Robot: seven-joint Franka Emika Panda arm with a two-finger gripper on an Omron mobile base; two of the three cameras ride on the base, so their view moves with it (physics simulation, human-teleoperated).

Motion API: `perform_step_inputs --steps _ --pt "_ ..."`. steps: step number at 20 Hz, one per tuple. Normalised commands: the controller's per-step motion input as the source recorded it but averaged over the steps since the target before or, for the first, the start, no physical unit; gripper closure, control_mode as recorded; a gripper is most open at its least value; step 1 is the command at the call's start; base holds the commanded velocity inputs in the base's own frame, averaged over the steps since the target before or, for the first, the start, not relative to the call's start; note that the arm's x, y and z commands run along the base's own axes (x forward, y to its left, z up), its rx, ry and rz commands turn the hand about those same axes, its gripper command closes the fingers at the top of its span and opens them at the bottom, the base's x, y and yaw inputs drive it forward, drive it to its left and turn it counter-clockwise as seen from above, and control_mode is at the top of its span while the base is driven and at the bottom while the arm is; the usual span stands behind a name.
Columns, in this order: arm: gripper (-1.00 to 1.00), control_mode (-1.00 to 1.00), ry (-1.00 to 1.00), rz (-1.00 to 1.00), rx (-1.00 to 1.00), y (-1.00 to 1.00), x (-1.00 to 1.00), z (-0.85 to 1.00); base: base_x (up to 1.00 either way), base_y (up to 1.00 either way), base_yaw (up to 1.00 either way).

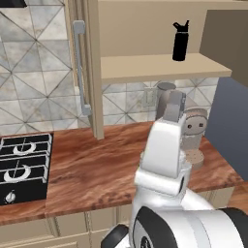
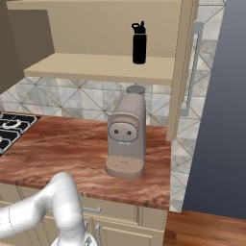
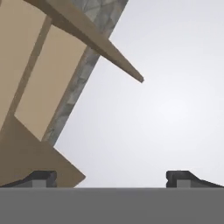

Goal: Pick the avocado and bread from the counter and place them on the plate. Then pick the jam from the cabinet and place it next to the plate. Lastly close the cabinet door.

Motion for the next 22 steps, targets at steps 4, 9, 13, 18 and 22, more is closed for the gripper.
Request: perform_step_inputs --steps 4,9,13,18,22 --pt "-1.00 -1.00 0.11 0.08 -0.08 1.00 -0.81 0.13 0.00 0.00 0.00" --pt "-1.00 -1.00 0.29 0.16 0.00 1.00 -0.51 0.00 0.00 0.00 0.00" --pt "-1.00 -1.00 0.42 0.29 0.03 1.00 -0.06 -0.03 0.00 0.00 0.00" --pt "-1.00 -1.00 0.37 0.27 0.11 1.00 -0.37 -0.36 0.00 0.00 0.00" --pt "-1.00 -1.00 0.50 0.15 0.07 1.00 -0.02 -0.16 0.00 0.00 0.00"
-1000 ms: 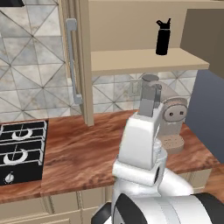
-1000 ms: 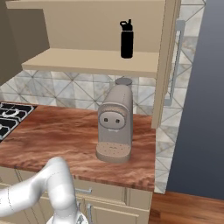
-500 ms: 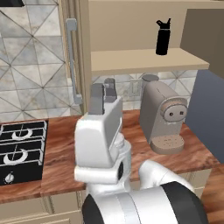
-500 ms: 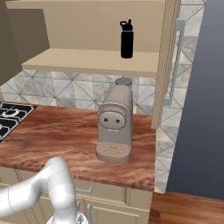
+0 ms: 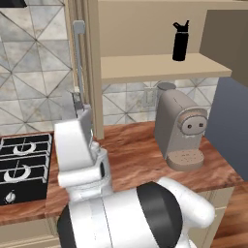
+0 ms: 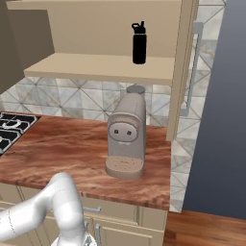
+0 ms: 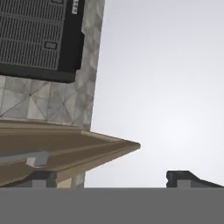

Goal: Pick the avocado and bread from the counter and place them on the plate. Then pick the jam from the cabinet and place it next to the plate. Lastly close the cabinet door.

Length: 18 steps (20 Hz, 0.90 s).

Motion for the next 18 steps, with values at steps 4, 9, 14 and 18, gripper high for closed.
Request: perform_step_inputs --steps 4,9,14,18 --pt "-1.00 -1.00 0.53 0.05 0.04 1.00 0.02 -0.19 0.00 0.00 0.00" --pt "-1.00 -1.00 0.40 0.00 0.08 1.00 0.10 -0.46 0.00 0.00 0.00" --pt "-1.00 -1.00 0.26 -0.12 0.20 0.82 -0.07 -0.46 0.00 0.00 0.00" --pt "-1.00 -1.00 0.18 0.00 0.21 0.28 -0.24 -0.26 0.00 0.00 0.00"
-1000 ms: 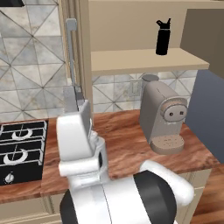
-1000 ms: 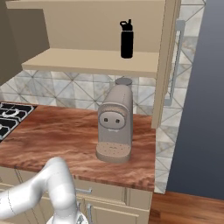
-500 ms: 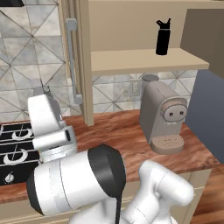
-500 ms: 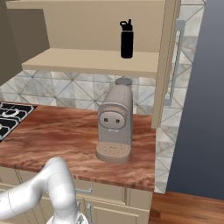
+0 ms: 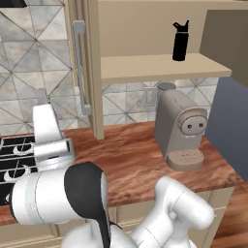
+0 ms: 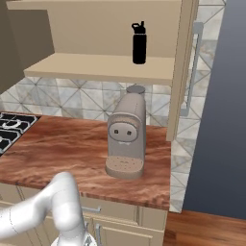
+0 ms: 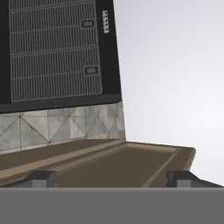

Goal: Pick the avocado and bread from the counter and place them on the plate. Then pick the jam from the cabinet and place it next to the plate. Lastly close the cabinet door.

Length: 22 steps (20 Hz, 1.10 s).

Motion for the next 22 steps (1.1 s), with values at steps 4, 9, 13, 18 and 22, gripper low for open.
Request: perform_step_inputs --steps 4,9,13,18,22 --pt "-1.00 -1.00 0.35 -0.09 0.17 0.99 0.00 0.00 0.00 0.00 0.00" --pt "-1.00 -1.00 0.45 -0.07 0.21 0.94 -0.07 0.00 0.00 0.00 0.00" --pt "-1.00 -1.00 0.30 -0.02 0.15 0.65 -0.43 -0.12 0.00 0.00 0.00" --pt "-1.00 -1.00 0.21 -0.07 0.12 0.64 -0.33 -0.24 0.00 0.00 0.00" --pt "-1.00 -1.00 0.29 -0.23 0.20 0.76 -0.19 -0.26 0.00 0.00 0.00"
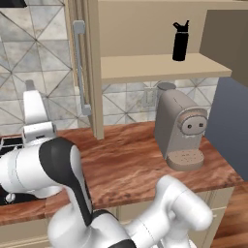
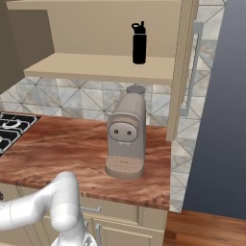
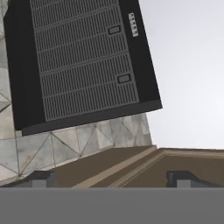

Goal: Pick the avocado and bread from the counter and place them on the plate. Then pick the jam from the cabinet and place it next to the plate. Lastly close the cabinet door.

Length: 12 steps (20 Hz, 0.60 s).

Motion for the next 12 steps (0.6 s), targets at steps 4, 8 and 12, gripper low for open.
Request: perform_step_inputs --steps 4,8,12 --pt "-1.00 -1.00 0.33 -0.18 0.24 0.77 -0.42 -0.24 0.00 0.00 0.00" --pt "-1.00 -1.00 0.29 -0.08 0.23 0.78 -0.62 -0.23 0.00 0.00 0.00" --pt "-1.00 -1.00 0.34 -0.09 0.18 0.61 -0.24 -0.09 0.00 0.00 0.00"
